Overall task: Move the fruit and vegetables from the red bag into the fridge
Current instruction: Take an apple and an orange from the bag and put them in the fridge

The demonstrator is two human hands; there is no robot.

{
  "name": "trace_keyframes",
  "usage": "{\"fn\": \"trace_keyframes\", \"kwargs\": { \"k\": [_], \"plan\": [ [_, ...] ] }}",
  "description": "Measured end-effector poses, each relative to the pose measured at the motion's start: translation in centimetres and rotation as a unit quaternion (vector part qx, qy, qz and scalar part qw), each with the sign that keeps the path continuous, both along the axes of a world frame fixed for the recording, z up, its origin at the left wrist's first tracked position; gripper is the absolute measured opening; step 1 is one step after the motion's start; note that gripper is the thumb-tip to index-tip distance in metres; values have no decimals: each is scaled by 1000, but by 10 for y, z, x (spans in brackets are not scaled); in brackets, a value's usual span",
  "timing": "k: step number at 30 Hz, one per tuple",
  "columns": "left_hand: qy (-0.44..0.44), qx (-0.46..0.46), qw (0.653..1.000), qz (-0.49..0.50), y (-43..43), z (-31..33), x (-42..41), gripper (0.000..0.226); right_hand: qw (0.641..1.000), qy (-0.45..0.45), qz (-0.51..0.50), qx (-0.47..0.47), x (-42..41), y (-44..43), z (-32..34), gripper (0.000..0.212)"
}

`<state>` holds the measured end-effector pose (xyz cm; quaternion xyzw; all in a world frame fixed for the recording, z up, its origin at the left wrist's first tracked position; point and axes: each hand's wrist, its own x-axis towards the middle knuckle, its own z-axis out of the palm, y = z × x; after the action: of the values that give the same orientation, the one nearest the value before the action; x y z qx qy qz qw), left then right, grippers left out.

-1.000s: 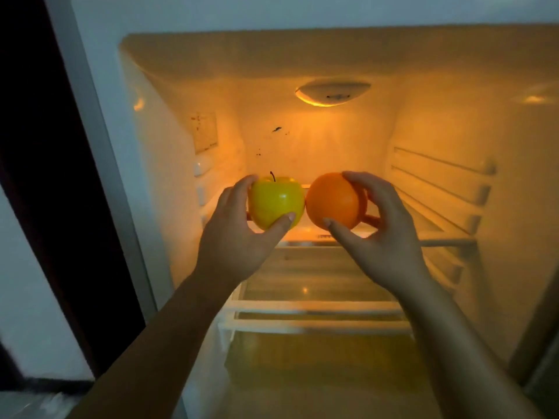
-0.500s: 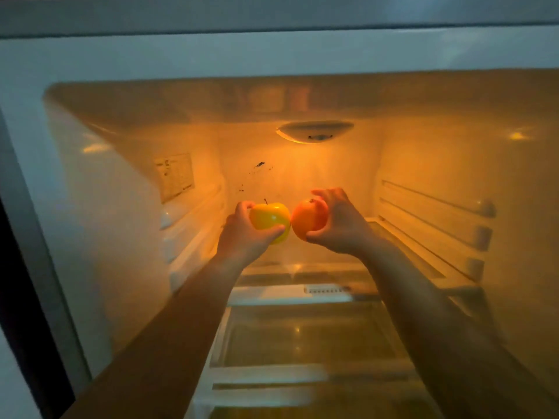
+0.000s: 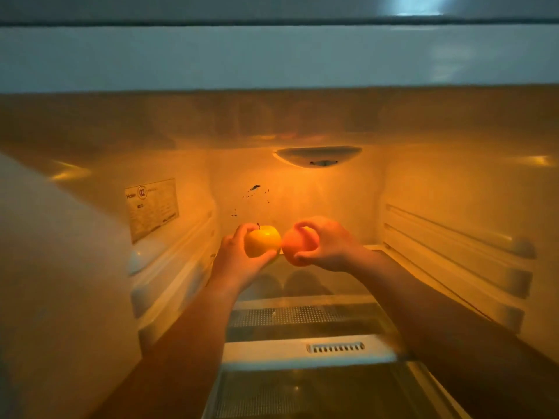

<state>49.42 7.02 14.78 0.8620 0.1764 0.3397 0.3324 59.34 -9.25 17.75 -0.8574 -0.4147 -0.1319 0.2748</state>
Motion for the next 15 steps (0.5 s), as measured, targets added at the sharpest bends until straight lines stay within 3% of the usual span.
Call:
{"fn": "trace_keyframes", "kwargs": {
  "k": [4, 15],
  "plan": [
    [18, 51, 998, 13, 3, -1, 6, 56, 999, 29, 6, 43, 10, 1, -13, 63],
    [21, 93, 995, -13, 4, -5, 17, 71, 999, 11, 7, 41, 14, -6, -18, 67]
  ]
}}
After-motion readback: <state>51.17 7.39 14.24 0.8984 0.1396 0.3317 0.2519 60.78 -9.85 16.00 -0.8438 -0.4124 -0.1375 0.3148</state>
